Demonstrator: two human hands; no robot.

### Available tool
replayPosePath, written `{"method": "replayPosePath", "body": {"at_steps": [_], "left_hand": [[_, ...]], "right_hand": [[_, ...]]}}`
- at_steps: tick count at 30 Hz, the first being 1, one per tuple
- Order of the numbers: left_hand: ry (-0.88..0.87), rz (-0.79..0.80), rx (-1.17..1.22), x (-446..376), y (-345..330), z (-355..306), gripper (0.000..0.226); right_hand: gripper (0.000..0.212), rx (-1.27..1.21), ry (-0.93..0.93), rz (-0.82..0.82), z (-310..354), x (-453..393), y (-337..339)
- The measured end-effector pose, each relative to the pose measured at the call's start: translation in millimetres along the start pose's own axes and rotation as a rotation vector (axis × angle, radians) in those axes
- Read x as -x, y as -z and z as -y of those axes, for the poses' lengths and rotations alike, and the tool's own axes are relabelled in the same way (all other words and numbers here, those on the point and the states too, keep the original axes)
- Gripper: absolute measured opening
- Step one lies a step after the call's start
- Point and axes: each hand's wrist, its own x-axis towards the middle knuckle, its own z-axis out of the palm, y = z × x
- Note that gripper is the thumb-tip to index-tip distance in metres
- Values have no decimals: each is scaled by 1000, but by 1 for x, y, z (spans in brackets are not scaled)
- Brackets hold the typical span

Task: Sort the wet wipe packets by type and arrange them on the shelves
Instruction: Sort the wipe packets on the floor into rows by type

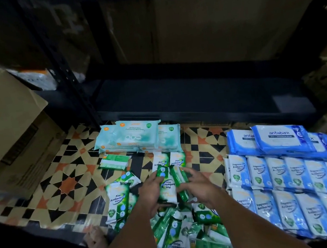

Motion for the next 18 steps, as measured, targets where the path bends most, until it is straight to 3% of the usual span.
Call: {"method": "replayPosePath", "body": {"at_steps": [3, 5, 8, 10, 14, 18], "left_hand": [[0, 57, 16, -13, 6, 0, 67], [-64, 87, -64, 18, 0, -20, 58], [-160, 80, -125, 14, 9, -28, 73], [-209, 41, -82, 8, 18, -30, 66], [-260, -90, 138, -2, 33, -28, 38], [-252, -328, 273, -8, 43, -29, 50]], "right_hand": [[65, -170, -57, 12, -1, -1, 2], [52, -348, -92, 68, 1, 0, 6], [55, -567, -164, 114, 5, -2, 10], [52, -646, -172, 160, 9, -3, 10], [39, -544, -156, 164, 11, -10, 10], [44, -341, -103, 37, 17, -19, -4]]}}
